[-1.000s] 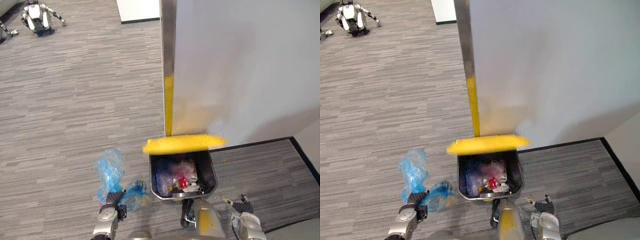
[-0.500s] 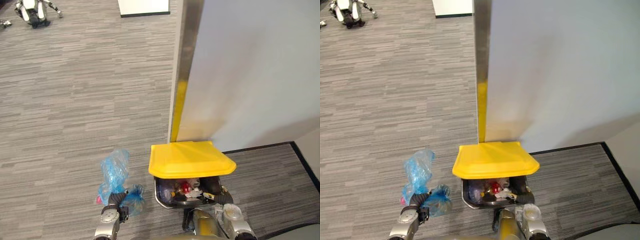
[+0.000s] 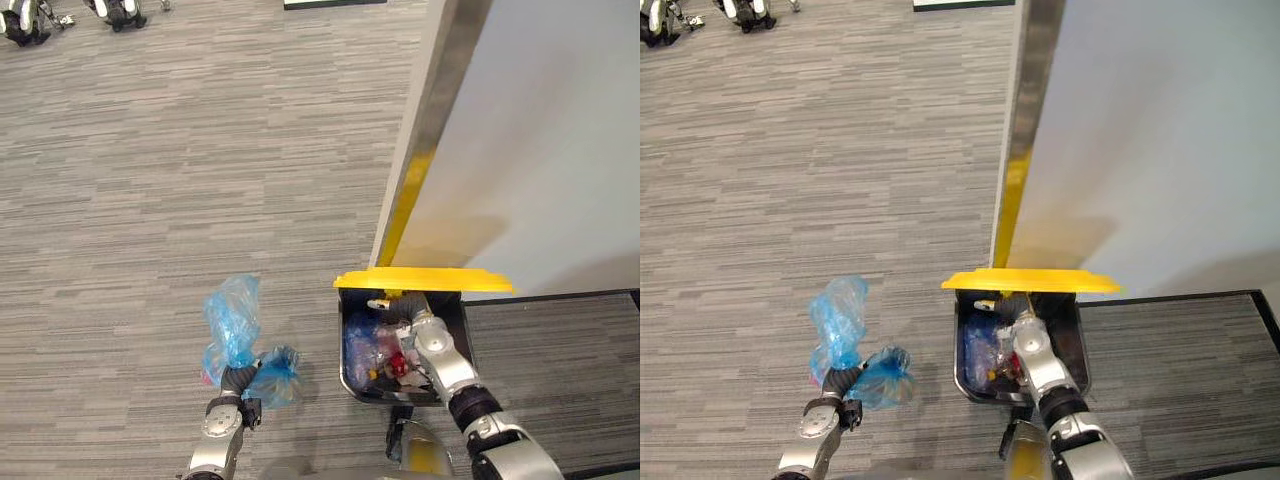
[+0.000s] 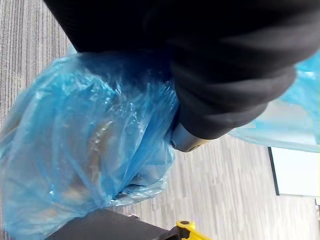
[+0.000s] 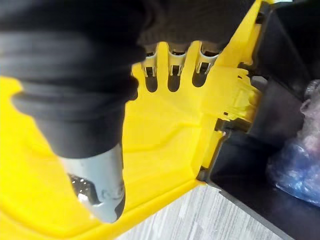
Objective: Gather rubbish on tea table into small bin, then transfer packed bag to large trash can.
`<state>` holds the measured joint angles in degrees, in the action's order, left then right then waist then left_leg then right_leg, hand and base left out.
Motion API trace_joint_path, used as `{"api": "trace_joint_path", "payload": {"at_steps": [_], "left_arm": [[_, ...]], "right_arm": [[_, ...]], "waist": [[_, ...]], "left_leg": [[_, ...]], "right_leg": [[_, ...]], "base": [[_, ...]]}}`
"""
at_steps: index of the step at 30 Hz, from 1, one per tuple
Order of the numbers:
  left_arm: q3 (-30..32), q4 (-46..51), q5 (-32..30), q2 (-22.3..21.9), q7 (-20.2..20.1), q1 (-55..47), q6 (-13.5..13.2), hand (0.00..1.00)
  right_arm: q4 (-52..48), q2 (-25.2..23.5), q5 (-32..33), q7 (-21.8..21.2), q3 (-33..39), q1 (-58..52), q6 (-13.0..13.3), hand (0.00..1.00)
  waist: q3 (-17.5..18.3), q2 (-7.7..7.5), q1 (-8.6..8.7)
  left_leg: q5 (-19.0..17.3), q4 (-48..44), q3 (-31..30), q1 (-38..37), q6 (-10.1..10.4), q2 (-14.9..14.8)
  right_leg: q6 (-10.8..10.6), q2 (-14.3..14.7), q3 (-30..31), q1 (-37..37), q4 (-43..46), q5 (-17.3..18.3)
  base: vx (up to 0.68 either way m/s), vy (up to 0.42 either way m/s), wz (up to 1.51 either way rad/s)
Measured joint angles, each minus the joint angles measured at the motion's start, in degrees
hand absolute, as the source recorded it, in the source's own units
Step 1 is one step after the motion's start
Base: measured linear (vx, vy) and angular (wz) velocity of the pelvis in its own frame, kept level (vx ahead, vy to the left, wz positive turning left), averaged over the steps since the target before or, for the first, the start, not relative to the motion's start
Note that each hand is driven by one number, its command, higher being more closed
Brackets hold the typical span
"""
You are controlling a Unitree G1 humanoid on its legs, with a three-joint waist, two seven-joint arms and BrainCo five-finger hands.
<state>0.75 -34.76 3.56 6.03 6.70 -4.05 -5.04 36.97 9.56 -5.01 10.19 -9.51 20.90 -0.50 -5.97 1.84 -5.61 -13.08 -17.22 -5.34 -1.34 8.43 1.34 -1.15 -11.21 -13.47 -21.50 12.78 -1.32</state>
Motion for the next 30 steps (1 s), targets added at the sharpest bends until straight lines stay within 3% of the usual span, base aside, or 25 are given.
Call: {"api": "trace_joint_path", "payload": {"at_steps": [2, 3, 4, 5, 6, 7, 8, 15, 22, 30], "left_arm": [[-0.16, 0.70, 0.62, 0.25, -0.01, -0.50, -0.60, 1.00], [-0.58, 1.60, 0.99, 1.67, -0.08, 0.47, -1.20, 1.00], [-0.51, 2.00, 1.06, 1.89, -0.03, 0.79, -1.34, 1.00], [-0.45, 2.92, 1.68, 3.08, 0.02, 1.32, -1.84, 1.00], [-0.20, 2.91, 2.31, 3.81, 0.30, 0.83, -1.77, 1.00], [-0.17, 2.92, 2.50, 4.33, 0.45, 0.75, -1.73, 1.00], [-0.14, 3.22, 2.61, 4.41, 0.91, 0.73, -1.70, 1.00], [-0.80, 6.14, 2.61, 4.11, 0.85, 0.26, -1.71, 1.00], [-1.44, 8.32, 2.63, 4.33, 0.68, 0.21, -1.85, 1.00], [-6.76, 14.75, 3.08, 5.14, -0.64, 1.99, -2.20, 1.00]], "right_arm": [[0.02, 2.25, 0.58, 0.83, -0.01, 2.72, 0.02, 0.00], [2.84, 2.93, 1.19, 1.70, 0.80, 6.38, 0.05, 0.00], [3.31, 3.23, 1.29, 1.87, 0.74, 7.16, 0.06, 0.00], [3.65, 4.09, 2.10, 2.33, 1.05, 9.42, 0.15, 0.00], [3.70, 4.13, 2.22, 2.05, 0.55, 9.95, 0.22, 0.00], [3.70, 4.48, 2.27, 2.12, 0.55, 10.32, 0.24, 0.00], [3.72, 5.39, 2.35, 2.12, 0.70, 11.02, 0.25, 0.00], [3.72, 6.98, 3.37, 2.08, 1.54, 11.56, 0.30, 0.00], [3.72, 7.96, 3.44, 2.11, 2.44, 14.11, 0.31, 0.00], [2.26, 12.33, 4.67, 2.12, 2.98, 16.21, 0.31, 0.00]], "waist": [[-0.21, -0.24, 0.04], [-1.31, -1.23, 0.60], [-1.46, -0.68, 0.75], [-3.68, -1.44, -0.63], [-4.14, -0.72, -0.24], [-4.02, -1.38, 0.21], [-5.07, -0.73, 0.52], [-5.77, -0.24, 1.70], [-9.21, -0.42, 3.10], [-10.71, -0.26, 3.63]], "left_leg": [[0.17, -7.92, -1.30, 4.08, 0.31, 3.01], [-5.14, -2.75, -1.67, 7.31, -6.76, 1.83], [-3.27, 1.53, -1.52, 6.99, -5.99, 0.07], [-0.16, 4.29, -0.47, 6.29, -5.67, -0.44], [-0.08, 3.96, -0.94, 7.24, -5.64, -0.47], [0.00, 3.79, -1.39, 7.65, -5.77, -0.46], [0.08, 3.22, -1.82, 8.19, -5.89, -0.47], [0.04, 2.45, -2.52, 9.39, -5.87, -1.49], [-0.93, 2.23, -2.42, 9.56, -6.00, -2.27], [-0.30, 2.36, -2.55, 10.89, -5.04, -3.63]], "right_leg": [[1.82, -1.85, 0.08, 1.07, -2.64, -1.91], [-0.24, -3.73, -0.26, 1.09, -3.68, -3.44], [-0.25, -3.44, -0.34, 1.15, -3.60, -3.46], [-1.94, -2.00, 2.70, -0.12, -2.72, -2.46], [-2.36, -0.07, 4.22, 0.02, -3.41, -2.38], [-2.46, 0.68, 4.37, 0.54, -4.62, -2.32], [-2.79, 1.41, 5.62, 1.63, -7.19, -3.77], [-2.97, 2.88, 4.57, 2.31, -8.03, -4.87], [-2.68, 3.78, 5.83, 1.88, -7.07, -4.53], [-2.54, 5.36, 5.48, 0.07, -6.23, -4.97]], "base": [[0.00, 0.146, 0.19], [-0.06, 0.170, 0.32], [-0.15, 0.172, 0.06], [-0.13, 0.089, -0.15], [-0.11, 0.083, -0.13], [-0.06, 0.039, 0.17], [-0.06, 0.055, 0.16], [-0.03, -0.030, 0.06], [-0.12, -0.061, -0.08], [0.03, -0.046, -0.02]]}}
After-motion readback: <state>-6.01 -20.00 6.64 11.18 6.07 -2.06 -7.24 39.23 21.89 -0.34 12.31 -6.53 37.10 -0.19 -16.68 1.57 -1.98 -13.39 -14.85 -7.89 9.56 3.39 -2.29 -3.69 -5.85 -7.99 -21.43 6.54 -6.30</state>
